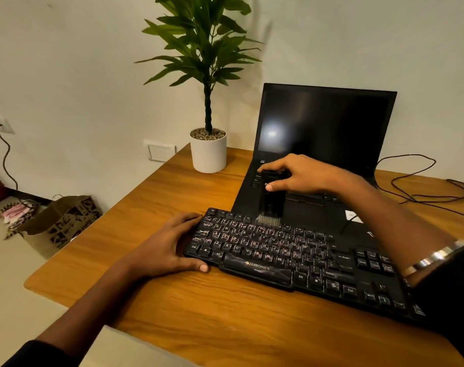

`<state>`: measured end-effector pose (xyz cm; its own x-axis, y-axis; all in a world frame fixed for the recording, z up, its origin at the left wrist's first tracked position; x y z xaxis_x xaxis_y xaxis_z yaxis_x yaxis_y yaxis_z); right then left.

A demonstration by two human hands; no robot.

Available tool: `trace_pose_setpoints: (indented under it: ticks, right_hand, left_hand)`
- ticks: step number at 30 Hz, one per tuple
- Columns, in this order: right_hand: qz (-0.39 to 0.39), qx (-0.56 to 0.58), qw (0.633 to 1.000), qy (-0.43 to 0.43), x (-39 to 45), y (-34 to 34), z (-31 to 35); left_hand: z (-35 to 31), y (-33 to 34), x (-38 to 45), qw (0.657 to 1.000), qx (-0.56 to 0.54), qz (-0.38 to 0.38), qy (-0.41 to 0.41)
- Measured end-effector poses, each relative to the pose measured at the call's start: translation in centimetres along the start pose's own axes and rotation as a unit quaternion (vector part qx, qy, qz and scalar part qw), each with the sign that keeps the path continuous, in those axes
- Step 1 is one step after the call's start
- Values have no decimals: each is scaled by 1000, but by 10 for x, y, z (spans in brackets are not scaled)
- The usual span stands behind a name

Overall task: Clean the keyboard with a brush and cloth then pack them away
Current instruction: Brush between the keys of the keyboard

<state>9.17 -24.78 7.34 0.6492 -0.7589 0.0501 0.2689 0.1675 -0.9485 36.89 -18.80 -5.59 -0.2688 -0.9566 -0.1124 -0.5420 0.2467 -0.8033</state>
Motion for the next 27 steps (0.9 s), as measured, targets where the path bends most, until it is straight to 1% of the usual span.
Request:
trace_pose_setpoints:
  ticks: [2, 3, 6, 8, 12, 15, 18, 20, 21, 22, 25, 27]
  right_hand:
    - [9, -18, 1000, 1, -1, -6, 2]
    - [-6, -22, 1000, -3, 1, -7, 5]
    - [-87, -7, 996, -33, 11, -2, 20]
    - [-110, 10, 992, -54, 17, 6, 29]
    - [-63, -13, 996, -54, 17, 15, 26]
    - [-37, -12, 999, -30, 4, 8, 12]
    - [9, -5, 1000, 2, -14, -2, 1]
    - [39, -21, 999, 20, -22, -9, -3]
    - [40, -26, 999, 23, -24, -12, -3]
    - [29, -28, 999, 20, -23, -14, -3]
    - [-47, -17, 999, -8, -12, -12, 4]
    - [-81, -8, 996, -29, -5, -4, 11]
  left_hand:
    - [0, -1, 0, 1000, 1, 1, 1]
    - [0, -1, 0, 1000, 3, 1, 2]
    - [0, -1, 0, 1000, 12, -2, 9]
    - [0, -1, 1, 1000, 12, -4, 14]
    - [-1, -1, 0, 1000, 8, 2, 19]
    - [-2, -1, 1, 1000, 8, 2, 20]
    - [0, -1, 1, 1000, 11, 1, 19]
    - [0, -1, 1, 1000, 11, 0, 19]
    - [0, -1, 1, 1000, 11, 2, 17]
    - [-1, -1, 1, 1000, 11, 3, 17]
    - [-3, -1, 0, 1000, 6, 4, 17]
    - [-3, -1, 1, 1000, 2, 7, 15]
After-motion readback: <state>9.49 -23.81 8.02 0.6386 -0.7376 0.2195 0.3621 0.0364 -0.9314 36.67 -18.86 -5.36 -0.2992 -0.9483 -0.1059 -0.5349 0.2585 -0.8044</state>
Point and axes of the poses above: each hand's wrist, its own x-axis towards the middle knuckle, its own y-axis out of the palm, z = x × y, the point moved 4 cm from there along x, towards the middle knuckle, and after that the axes turned 14 degrees about -y, right-handed, at the moved point
